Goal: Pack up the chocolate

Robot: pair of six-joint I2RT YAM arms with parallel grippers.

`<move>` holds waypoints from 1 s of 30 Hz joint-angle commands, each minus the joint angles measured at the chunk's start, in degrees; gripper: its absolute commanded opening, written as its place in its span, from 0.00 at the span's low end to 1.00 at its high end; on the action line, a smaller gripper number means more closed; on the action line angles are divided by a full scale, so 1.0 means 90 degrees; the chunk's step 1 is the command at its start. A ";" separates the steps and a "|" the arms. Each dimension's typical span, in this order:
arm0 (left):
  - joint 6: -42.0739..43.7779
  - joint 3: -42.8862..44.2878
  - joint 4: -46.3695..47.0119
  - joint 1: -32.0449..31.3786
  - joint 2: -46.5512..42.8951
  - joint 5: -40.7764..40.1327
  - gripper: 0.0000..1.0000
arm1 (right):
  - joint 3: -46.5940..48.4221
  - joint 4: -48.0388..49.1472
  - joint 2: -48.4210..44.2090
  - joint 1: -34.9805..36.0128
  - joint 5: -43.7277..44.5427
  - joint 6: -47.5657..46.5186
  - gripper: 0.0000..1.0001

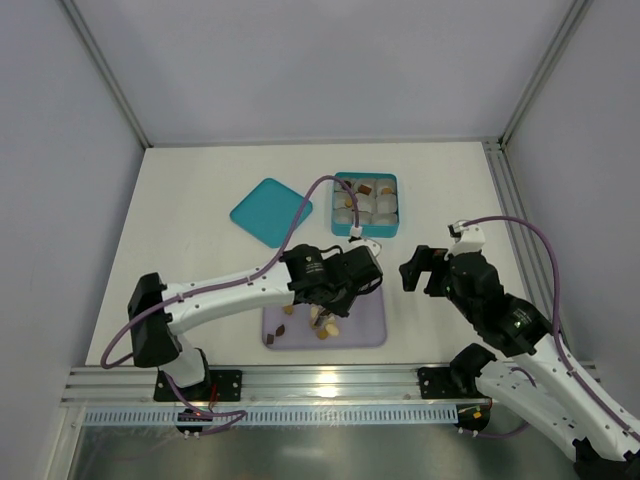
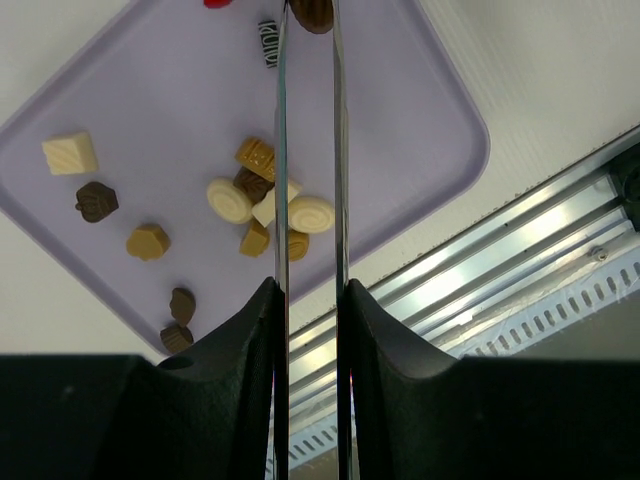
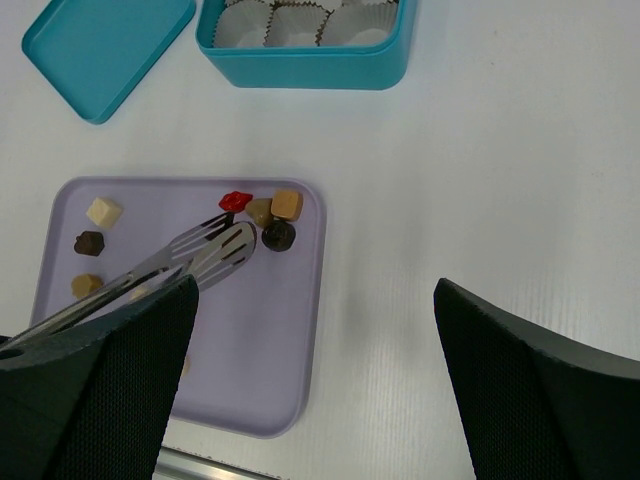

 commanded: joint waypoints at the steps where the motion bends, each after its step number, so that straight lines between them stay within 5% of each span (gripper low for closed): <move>1: 0.0209 0.0470 0.0114 0.0208 -0.0272 -0.0086 0.30 | 0.0056 0.0277 0.0072 -0.0033 0.0071 0.0015 1.00; 12: 0.0844 0.1807 0.0104 0.1310 0.0255 0.0197 0.30 | 0.0262 0.0336 0.0316 -0.0024 0.0139 -0.0122 0.99; 30: 0.1674 0.4532 0.0339 0.2786 0.2911 0.0831 0.30 | 0.0408 0.0326 0.0492 -0.0043 0.0207 -0.0239 1.00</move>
